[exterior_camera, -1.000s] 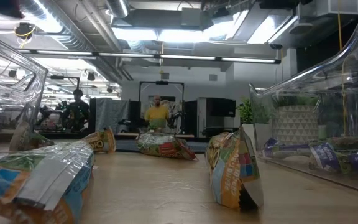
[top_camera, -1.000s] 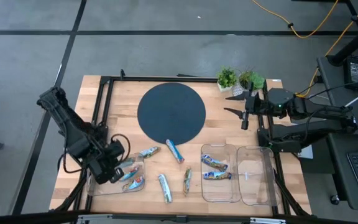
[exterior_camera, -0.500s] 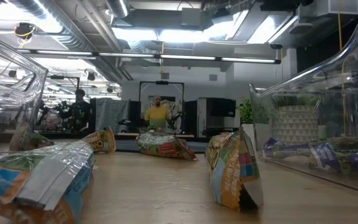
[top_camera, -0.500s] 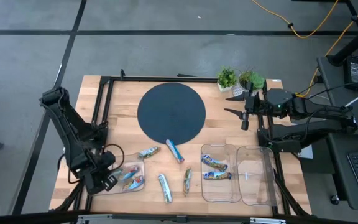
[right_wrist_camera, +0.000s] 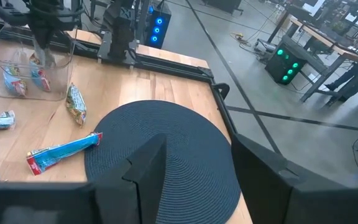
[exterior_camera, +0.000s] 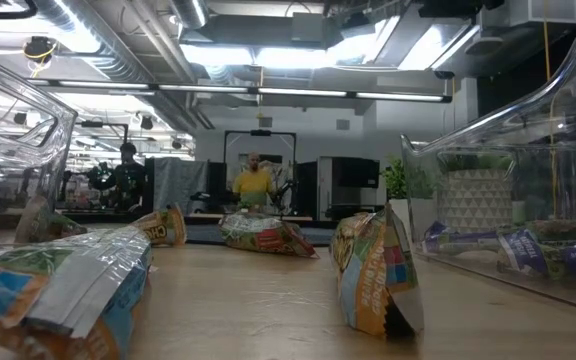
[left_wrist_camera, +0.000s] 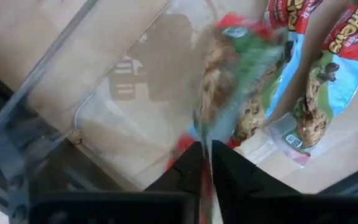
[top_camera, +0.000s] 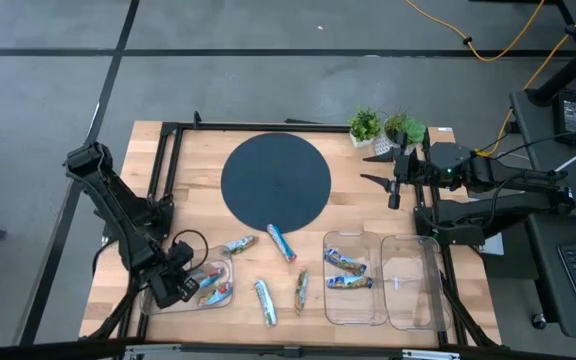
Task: Pick and place Granola Bars by type
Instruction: Put the red granola bar into the left transparent bin, then put the yellow granola bar into the right transparent bin
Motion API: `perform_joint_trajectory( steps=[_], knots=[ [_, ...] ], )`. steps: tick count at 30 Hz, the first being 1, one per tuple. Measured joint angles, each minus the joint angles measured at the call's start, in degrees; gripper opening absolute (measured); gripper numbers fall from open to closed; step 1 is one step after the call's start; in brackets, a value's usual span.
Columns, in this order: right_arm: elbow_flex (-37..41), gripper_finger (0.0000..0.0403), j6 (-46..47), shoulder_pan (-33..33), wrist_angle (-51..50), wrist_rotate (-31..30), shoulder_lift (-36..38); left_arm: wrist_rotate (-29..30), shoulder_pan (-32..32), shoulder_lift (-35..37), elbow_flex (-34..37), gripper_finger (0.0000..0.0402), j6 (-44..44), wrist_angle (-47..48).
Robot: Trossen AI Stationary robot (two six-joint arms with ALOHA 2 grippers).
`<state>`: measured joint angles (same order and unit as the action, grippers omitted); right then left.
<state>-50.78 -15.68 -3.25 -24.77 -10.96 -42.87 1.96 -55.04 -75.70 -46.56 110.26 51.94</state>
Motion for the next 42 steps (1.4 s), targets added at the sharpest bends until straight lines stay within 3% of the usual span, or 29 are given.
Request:
perform_joint_trajectory(
  steps=[11,20,25,30,38,42],
  knots=[
    [0.0,0.0184,0.0,0.0,0.1,0.0,0.0,2.6,0.1,0.0,-1.7,0.0116,-1.0,-0.8],
    [0.0,0.0184,-0.3,0.0,0.1,0.0,0.0,7.4,4.1,0.1,-9.4,0.0114,-8.4,0.8],
    [0.0,0.0184,-1.4,0.0,0.2,0.0,0.0,13.1,9.5,0.1,-16.0,0.0101,-20.0,3.3],
    [0.0,0.0184,-1.4,0.0,0.4,0.0,0.0,15.1,18.1,0.1,-22.5,0.0094,-38.6,3.7],
    [0.0,0.0184,-1.0,0.0,0.4,0.0,0.0,9.0,35.5,-0.7,-27.6,0.0093,-67.5,-1.4],
    [0.0,0.0184,-1.0,0.0,0.3,0.0,0.0,3.9,42.7,-2.8,-27.9,0.0093,-75.7,-1.9]
  ],
)
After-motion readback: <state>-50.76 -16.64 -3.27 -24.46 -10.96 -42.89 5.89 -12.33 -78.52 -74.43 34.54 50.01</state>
